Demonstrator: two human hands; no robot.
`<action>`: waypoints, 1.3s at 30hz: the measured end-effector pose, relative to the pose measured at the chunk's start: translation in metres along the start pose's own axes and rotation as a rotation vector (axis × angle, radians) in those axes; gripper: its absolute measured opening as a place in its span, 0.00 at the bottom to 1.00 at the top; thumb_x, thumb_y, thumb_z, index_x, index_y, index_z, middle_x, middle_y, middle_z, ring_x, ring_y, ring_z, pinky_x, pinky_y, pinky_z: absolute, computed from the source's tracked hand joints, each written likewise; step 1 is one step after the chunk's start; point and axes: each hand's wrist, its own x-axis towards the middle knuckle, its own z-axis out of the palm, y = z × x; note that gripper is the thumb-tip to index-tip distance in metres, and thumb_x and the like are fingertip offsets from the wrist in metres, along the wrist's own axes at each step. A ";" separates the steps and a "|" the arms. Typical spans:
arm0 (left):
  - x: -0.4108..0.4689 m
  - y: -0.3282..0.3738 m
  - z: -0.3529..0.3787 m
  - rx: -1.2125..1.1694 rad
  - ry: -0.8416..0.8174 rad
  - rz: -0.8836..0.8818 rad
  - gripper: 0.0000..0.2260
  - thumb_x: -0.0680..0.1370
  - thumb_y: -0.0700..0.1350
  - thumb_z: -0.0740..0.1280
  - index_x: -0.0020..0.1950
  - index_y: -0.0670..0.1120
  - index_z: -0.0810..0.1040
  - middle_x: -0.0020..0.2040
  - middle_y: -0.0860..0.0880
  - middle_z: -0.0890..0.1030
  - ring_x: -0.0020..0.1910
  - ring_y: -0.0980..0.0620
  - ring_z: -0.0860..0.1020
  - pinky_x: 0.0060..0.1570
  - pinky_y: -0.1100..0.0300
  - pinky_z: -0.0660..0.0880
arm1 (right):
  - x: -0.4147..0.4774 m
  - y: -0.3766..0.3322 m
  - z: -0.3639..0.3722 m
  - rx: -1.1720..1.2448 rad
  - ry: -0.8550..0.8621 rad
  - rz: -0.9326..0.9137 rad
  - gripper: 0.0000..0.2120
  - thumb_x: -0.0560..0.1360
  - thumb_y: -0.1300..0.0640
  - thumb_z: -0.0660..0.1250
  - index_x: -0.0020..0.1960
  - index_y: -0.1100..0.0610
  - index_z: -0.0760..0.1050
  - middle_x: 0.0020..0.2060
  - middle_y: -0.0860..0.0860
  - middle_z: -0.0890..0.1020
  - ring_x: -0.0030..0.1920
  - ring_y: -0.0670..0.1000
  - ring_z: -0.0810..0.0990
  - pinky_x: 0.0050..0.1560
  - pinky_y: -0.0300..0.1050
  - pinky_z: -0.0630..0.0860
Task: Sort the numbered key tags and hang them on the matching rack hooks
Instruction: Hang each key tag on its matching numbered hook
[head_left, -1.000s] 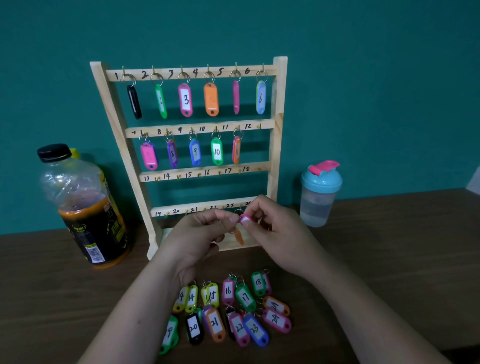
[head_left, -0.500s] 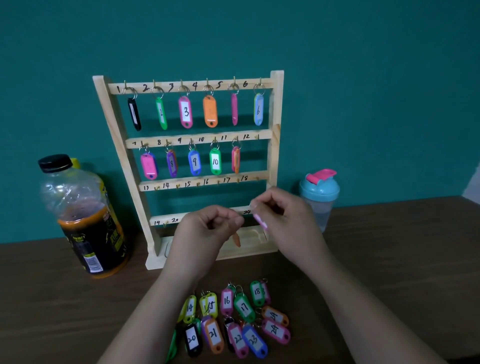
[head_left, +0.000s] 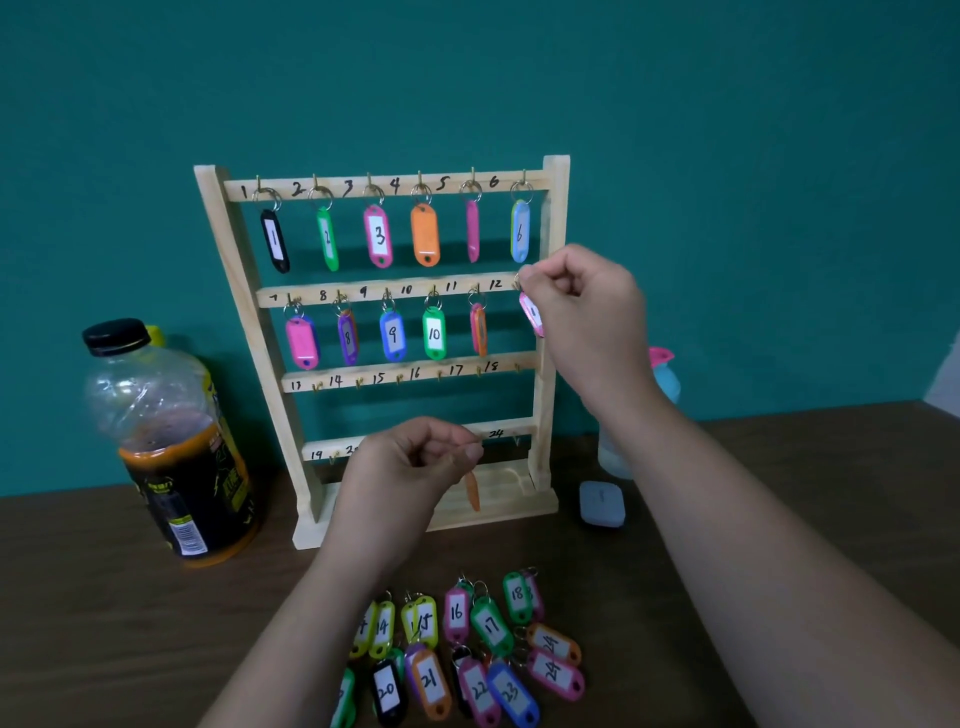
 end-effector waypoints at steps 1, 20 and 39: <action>0.000 0.000 -0.001 0.000 0.002 -0.002 0.02 0.78 0.43 0.76 0.47 0.51 0.87 0.39 0.53 0.87 0.39 0.60 0.82 0.41 0.71 0.76 | 0.001 0.001 0.001 0.007 -0.002 0.013 0.09 0.79 0.56 0.72 0.40 0.56 0.82 0.30 0.48 0.80 0.34 0.48 0.78 0.43 0.50 0.80; 0.000 0.000 -0.007 -0.068 -0.004 0.032 0.04 0.76 0.42 0.78 0.47 0.50 0.87 0.42 0.50 0.87 0.42 0.54 0.82 0.47 0.64 0.81 | -0.074 0.020 -0.001 -0.047 -0.121 -0.069 0.04 0.83 0.57 0.69 0.50 0.54 0.77 0.39 0.45 0.81 0.42 0.45 0.81 0.41 0.36 0.73; 0.000 0.003 -0.009 -0.302 0.029 0.036 0.06 0.77 0.37 0.75 0.53 0.43 0.84 0.47 0.44 0.89 0.49 0.46 0.87 0.52 0.56 0.83 | -0.113 0.038 0.000 0.099 -0.484 0.057 0.04 0.82 0.55 0.72 0.50 0.51 0.85 0.42 0.46 0.85 0.47 0.48 0.83 0.50 0.50 0.79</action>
